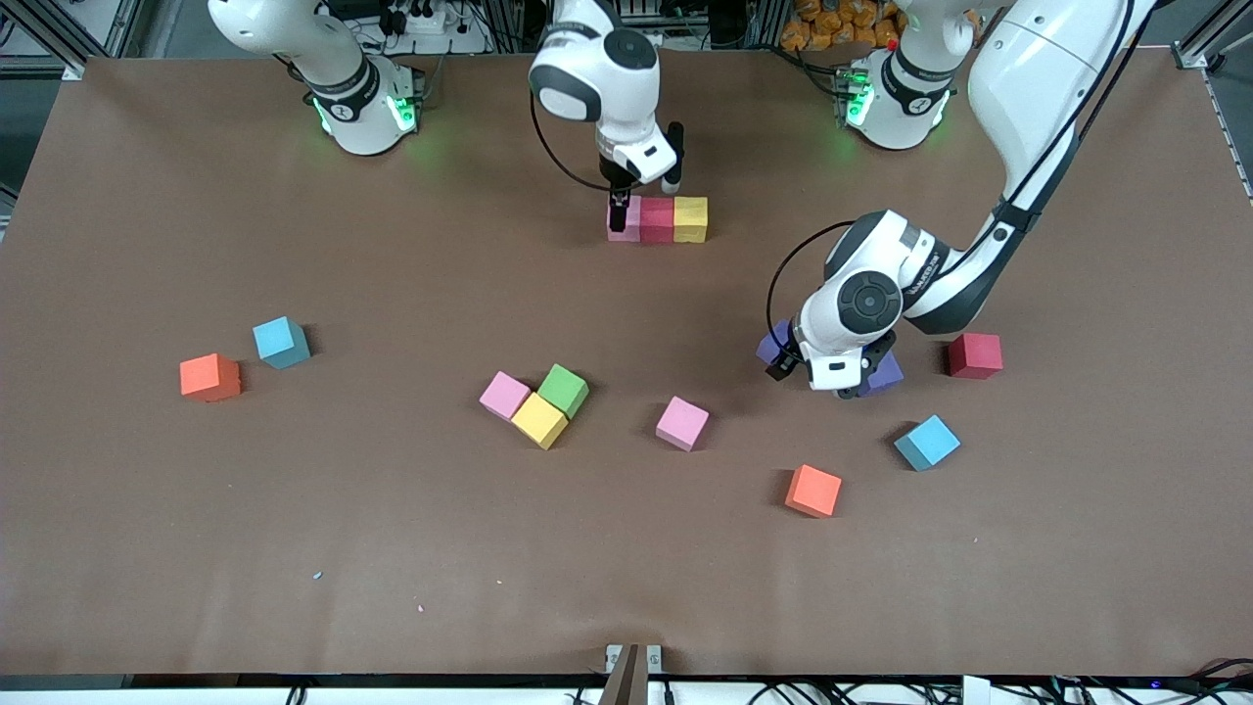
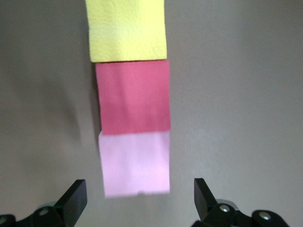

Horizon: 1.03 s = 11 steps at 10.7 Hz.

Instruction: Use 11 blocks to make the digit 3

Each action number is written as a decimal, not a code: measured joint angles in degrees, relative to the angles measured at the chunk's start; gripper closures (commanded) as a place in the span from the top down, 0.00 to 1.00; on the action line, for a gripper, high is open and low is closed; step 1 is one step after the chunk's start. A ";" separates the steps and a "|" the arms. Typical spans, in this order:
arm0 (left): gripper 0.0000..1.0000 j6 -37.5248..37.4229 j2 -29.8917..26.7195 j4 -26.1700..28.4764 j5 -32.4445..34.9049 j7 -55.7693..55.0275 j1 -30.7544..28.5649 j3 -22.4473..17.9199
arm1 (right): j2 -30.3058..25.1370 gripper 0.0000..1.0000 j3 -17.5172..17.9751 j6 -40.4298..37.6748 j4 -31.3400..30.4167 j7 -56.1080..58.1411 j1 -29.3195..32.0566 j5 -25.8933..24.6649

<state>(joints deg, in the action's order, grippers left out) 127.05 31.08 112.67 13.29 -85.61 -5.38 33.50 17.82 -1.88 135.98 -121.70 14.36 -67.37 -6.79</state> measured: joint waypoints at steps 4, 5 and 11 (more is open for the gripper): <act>1.00 0.27 1.96 0.01 1.35 0.20 0.11 0.05 | -10.25 1.00 -1.48 -11.45 0.13 -0.57 2.01 0.00; 1.00 0.30 2.21 0.00 1.74 0.20 0.11 0.05 | -11.40 1.00 -2.05 -12.07 0.19 -0.54 4.57 0.00; 0.16 0.37 2.78 -0.20 1.86 0.56 -0.09 -0.04 | -9.74 1.00 -3.09 -21.81 10.65 -0.33 22.07 -0.10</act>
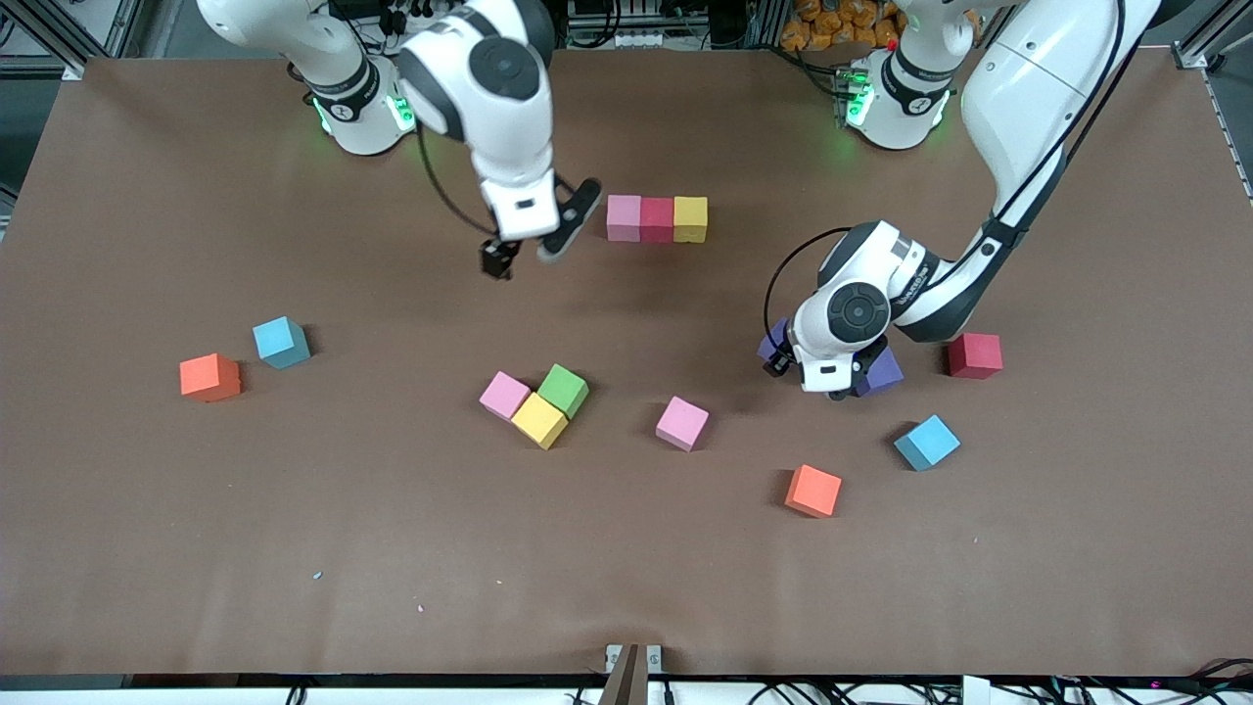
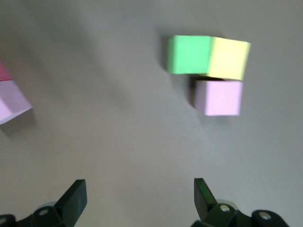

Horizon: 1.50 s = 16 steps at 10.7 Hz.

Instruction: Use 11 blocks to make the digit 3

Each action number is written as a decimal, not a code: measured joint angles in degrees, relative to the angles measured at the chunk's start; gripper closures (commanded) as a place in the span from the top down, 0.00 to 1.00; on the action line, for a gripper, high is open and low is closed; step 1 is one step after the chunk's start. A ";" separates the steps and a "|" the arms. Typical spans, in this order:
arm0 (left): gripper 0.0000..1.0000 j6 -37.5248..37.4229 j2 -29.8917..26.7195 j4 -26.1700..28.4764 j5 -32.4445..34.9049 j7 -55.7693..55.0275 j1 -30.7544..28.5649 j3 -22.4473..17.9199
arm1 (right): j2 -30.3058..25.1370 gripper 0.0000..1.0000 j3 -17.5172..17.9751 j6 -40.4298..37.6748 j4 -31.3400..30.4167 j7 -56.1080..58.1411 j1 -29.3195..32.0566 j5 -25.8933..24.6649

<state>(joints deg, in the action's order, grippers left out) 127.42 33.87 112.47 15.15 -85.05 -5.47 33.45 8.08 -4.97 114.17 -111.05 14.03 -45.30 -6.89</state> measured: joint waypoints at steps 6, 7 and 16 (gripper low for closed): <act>0.00 -0.09 0.19 -2.44 0.00 0.49 -0.31 0.00 | 6.02 1.00 -0.13 -4.28 8.34 0.02 11.84 -9.48; 0.00 -0.82 0.18 -3.35 0.00 0.49 -0.37 0.01 | 5.97 1.00 -0.11 -6.36 10.29 -0.04 11.98 -15.10; 0.00 -5.62 0.13 -11.00 0.00 -3.03 1.49 0.79 | 7.19 1.00 0.79 -5.15 15.22 3.55 14.87 -2.30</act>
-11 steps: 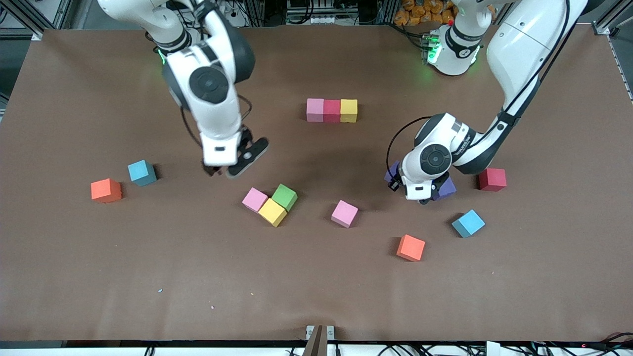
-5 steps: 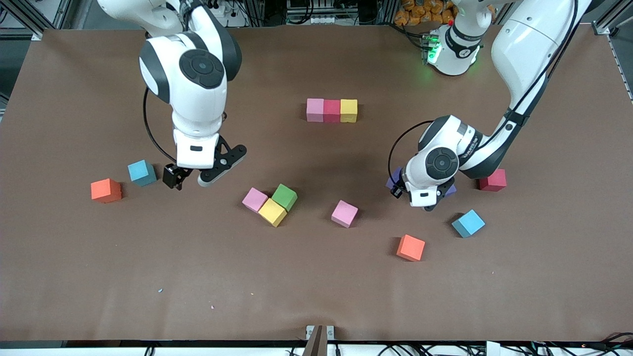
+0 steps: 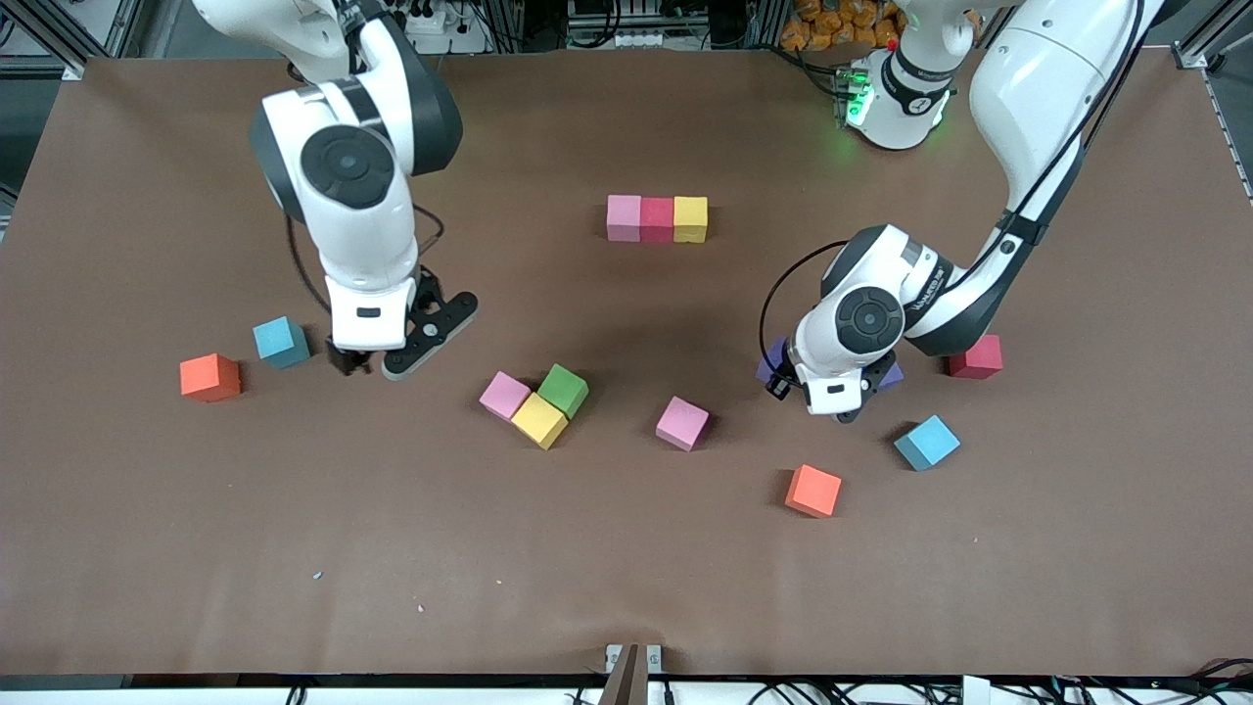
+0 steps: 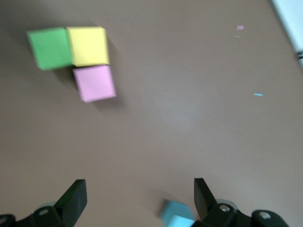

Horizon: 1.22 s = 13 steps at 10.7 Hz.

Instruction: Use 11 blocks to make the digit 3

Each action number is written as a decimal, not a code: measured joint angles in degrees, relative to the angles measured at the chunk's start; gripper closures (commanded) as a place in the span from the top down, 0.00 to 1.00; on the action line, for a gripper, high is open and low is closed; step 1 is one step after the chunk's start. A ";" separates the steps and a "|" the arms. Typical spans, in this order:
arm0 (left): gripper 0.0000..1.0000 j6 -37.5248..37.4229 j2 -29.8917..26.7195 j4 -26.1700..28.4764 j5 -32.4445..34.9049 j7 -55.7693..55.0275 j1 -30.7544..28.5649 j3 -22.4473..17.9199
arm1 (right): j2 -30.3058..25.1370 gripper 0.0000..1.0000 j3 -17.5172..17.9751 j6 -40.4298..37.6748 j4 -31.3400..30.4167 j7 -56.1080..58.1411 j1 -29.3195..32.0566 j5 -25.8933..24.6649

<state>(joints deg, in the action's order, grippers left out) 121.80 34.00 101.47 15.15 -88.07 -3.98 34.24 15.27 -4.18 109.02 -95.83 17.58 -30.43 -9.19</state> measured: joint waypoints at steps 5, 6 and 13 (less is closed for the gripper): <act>0.00 -0.39 0.00 -3.57 0.00 0.83 2.35 0.05 | 2.86 1.00 0.01 30.16 -13.66 -2.47 0.05 2.49; 0.00 -0.50 0.00 -4.08 0.00 2.15 2.41 0.04 | 3.47 1.00 0.04 34.23 -15.12 -2.55 0.05 2.55; 0.00 -0.72 0.81 -4.36 0.00 6.48 2.28 -0.68 | 12.26 1.00 0.02 57.13 -21.57 -6.14 0.29 5.05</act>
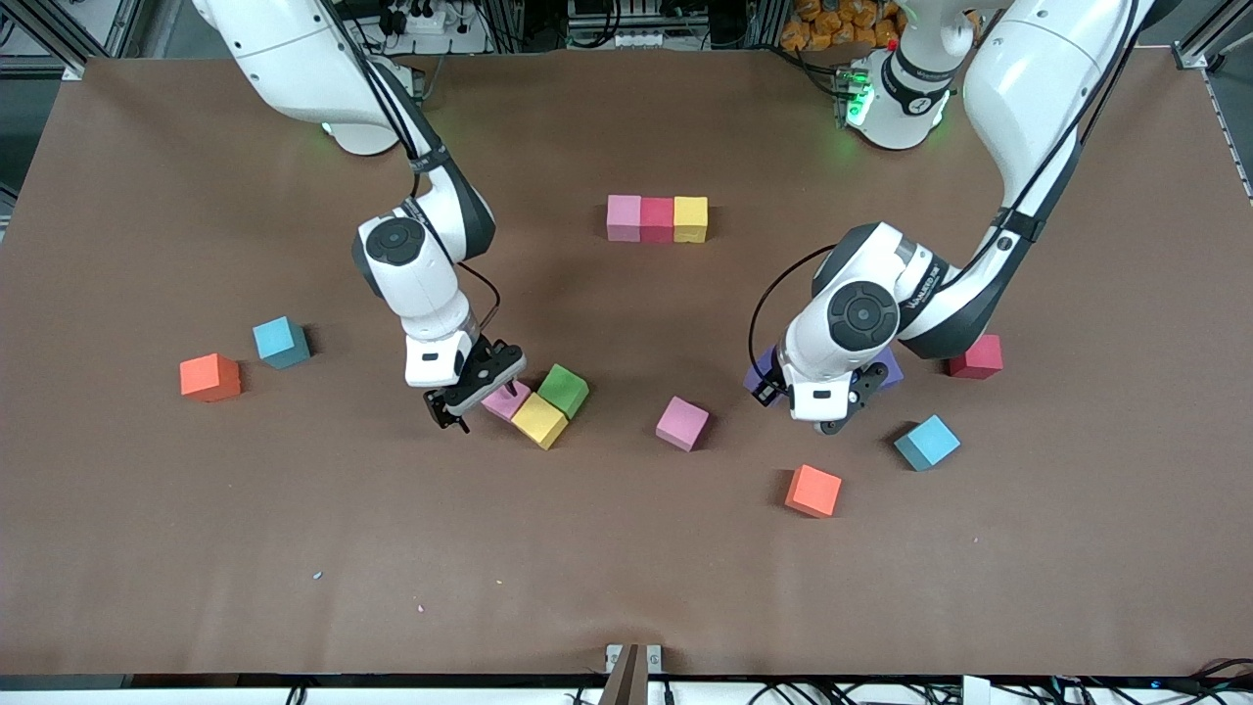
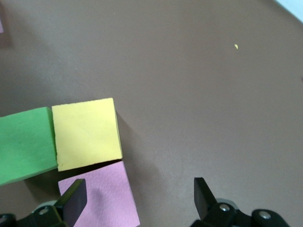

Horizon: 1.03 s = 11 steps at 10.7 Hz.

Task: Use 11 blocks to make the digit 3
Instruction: 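Lower the right gripper onto the pink cube beside the green cube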

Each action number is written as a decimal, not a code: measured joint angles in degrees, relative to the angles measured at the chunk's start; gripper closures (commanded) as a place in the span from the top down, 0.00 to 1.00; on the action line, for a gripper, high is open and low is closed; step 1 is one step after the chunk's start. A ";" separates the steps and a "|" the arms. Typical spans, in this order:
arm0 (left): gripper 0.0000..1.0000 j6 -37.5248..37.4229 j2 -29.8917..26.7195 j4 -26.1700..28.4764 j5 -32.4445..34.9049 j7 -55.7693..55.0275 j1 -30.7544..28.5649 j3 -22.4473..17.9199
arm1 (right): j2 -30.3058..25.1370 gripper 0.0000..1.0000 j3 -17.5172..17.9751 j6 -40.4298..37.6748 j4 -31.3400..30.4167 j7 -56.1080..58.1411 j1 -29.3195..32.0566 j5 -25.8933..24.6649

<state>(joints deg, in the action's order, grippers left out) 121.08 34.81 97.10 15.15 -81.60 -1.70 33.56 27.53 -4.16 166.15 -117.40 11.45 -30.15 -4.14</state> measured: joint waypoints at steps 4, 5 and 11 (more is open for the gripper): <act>0.00 -0.06 0.27 0.00 0.00 0.03 -0.07 -0.05 | -0.01 1.00 2.04 0.75 -1.14 -0.04 0.00 3.83; 0.00 -0.08 0.43 0.00 0.00 0.03 -0.10 -0.09 | -0.01 1.00 2.77 0.76 -1.47 -0.04 0.00 3.94; 0.00 -0.09 1.14 0.00 0.00 0.03 -0.09 -0.80 | 0.09 1.00 4.04 0.81 -2.94 2.01 0.18 3.96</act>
<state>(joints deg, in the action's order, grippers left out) 121.00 35.95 97.10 15.15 -81.57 -1.79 32.76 27.62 -0.11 166.95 -120.34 13.46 -29.97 -0.19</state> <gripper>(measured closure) 0.445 0.000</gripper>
